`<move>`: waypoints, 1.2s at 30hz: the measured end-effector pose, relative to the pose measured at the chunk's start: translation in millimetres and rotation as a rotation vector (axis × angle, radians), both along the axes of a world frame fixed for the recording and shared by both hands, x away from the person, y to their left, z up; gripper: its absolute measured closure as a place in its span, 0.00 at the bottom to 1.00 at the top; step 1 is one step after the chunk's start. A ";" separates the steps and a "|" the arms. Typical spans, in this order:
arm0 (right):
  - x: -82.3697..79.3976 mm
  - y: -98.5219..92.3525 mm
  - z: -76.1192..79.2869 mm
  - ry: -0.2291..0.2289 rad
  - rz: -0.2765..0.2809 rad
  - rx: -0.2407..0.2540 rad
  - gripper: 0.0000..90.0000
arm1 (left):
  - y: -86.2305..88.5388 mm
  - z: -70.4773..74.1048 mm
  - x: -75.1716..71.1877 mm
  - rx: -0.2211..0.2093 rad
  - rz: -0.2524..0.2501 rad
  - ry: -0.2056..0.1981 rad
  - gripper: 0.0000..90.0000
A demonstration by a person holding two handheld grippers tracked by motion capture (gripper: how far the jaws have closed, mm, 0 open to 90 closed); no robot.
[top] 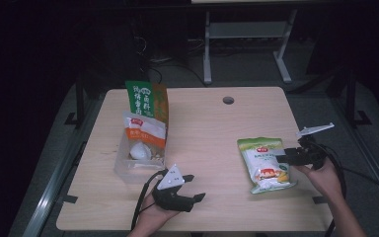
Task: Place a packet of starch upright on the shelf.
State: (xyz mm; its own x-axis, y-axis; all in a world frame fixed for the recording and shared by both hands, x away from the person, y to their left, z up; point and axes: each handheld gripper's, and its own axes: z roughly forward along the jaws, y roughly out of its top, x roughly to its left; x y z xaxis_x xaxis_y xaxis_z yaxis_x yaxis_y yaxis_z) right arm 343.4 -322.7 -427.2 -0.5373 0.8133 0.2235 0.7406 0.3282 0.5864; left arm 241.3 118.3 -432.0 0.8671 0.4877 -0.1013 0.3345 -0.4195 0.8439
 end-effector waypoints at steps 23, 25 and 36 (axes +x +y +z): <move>-6.3 -24.7 -33.7 0.121 -0.075 0.222 0.91 | -8.5 -4.8 0.9 0.011 -0.015 0.006 0.34; -7.6 -24.1 -32.7 0.118 -0.067 0.213 0.98 | -8.8 -5.0 1.1 0.007 -0.013 0.010 0.34; -23.9 -25.3 -29.6 0.137 -0.044 0.228 0.99 | -15.9 -7.3 1.5 0.009 -0.023 0.024 0.34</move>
State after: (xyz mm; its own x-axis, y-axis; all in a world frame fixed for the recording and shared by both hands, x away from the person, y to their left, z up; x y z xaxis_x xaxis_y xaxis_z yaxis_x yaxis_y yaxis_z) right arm 319.5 -348.0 -456.8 -0.4547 0.7555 0.4716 0.8287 0.1649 0.5349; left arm 242.8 102.4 -439.3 0.8757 0.4683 -0.1178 0.3446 -0.4351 0.8318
